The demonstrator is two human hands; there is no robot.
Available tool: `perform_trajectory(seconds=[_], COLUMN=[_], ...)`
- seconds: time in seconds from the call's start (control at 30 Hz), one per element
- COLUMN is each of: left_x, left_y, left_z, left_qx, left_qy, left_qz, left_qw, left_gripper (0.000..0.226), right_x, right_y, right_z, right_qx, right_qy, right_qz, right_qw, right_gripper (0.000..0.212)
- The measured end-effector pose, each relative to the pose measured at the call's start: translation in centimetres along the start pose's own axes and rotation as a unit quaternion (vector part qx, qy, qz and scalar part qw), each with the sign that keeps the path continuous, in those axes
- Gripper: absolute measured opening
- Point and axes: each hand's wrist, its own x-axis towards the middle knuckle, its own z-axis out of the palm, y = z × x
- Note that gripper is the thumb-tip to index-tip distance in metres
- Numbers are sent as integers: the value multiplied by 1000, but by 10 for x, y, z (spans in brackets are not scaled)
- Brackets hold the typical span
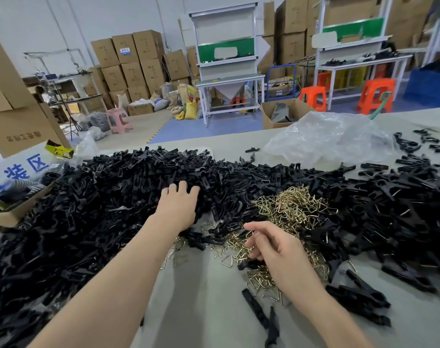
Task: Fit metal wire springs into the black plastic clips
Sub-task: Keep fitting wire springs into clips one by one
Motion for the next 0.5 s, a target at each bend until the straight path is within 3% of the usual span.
perform_trajectory(seconds=[0.23, 0.4, 0.5], left_x=[-16, -39, -52], left_y=[-1, 15, 15], left_z=[-5, 2, 2], left_qx=[-62, -79, -158], left_qy=[-40, 45, 97], left_qz=[44, 91, 67], left_qw=[996, 992, 980], left_gripper=[42, 29, 28], right_x=[-2, -3, -4], right_y=[-3, -6, -6], right_z=[0, -1, -1], right_qx=[-6, -11, -13], right_qy=[2, 3, 3], right_qz=[0, -3, -6], right_qw=[1000, 1000, 1000], right_gripper=[39, 37, 37])
